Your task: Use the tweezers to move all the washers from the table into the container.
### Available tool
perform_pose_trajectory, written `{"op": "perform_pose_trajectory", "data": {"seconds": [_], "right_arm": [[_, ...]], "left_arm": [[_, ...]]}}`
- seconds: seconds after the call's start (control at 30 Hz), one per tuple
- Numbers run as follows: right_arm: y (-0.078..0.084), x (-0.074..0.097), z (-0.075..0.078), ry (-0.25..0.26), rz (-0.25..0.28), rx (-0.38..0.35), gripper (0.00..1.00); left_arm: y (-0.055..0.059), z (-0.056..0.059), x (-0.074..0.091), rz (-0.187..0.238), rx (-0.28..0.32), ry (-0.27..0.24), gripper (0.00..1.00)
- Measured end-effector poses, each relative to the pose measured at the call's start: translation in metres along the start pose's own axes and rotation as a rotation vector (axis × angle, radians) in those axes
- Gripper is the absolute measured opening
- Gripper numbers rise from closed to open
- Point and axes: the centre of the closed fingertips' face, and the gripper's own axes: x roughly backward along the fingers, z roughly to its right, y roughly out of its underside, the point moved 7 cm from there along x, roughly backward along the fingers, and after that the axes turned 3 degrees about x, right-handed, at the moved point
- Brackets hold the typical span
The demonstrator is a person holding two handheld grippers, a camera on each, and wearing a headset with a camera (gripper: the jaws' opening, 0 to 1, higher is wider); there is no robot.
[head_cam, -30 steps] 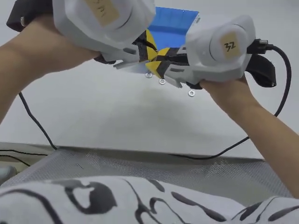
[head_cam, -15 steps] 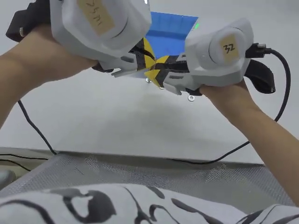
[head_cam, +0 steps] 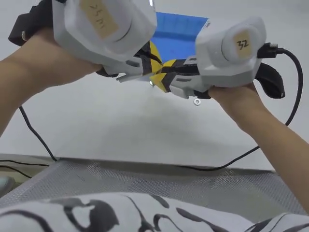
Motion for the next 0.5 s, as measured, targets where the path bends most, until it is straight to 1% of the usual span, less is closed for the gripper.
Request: {"op": "perform_pose_trajectory", "data": {"seconds": [0.1,0.17,0.2,0.4,0.5], "right_arm": [[-0.0017,-0.0010,-0.0012,0.011,-0.008,0.019,0.06],[-0.0025,-0.0017,-0.0012,0.028,-0.018,0.052,0.06],[-0.0028,-0.0019,-0.0015,0.024,-0.018,0.054,0.06],[-0.0028,-0.0026,0.0015,0.010,-0.008,0.022,0.06],[-0.0024,-0.0026,0.0019,0.001,-0.007,0.020,0.06]], "left_arm": [[0.0006,-0.0006,0.0008,-0.004,-0.004,-0.003,0.00],[0.0013,-0.0011,0.0016,-0.009,-0.007,-0.007,0.00],[0.0016,-0.0014,0.0019,-0.010,-0.008,-0.008,0.00],[0.0028,-0.0027,0.0023,-0.009,0.001,-0.010,0.00],[0.0022,-0.0034,0.0015,-0.010,0.003,-0.009,0.00]]}}
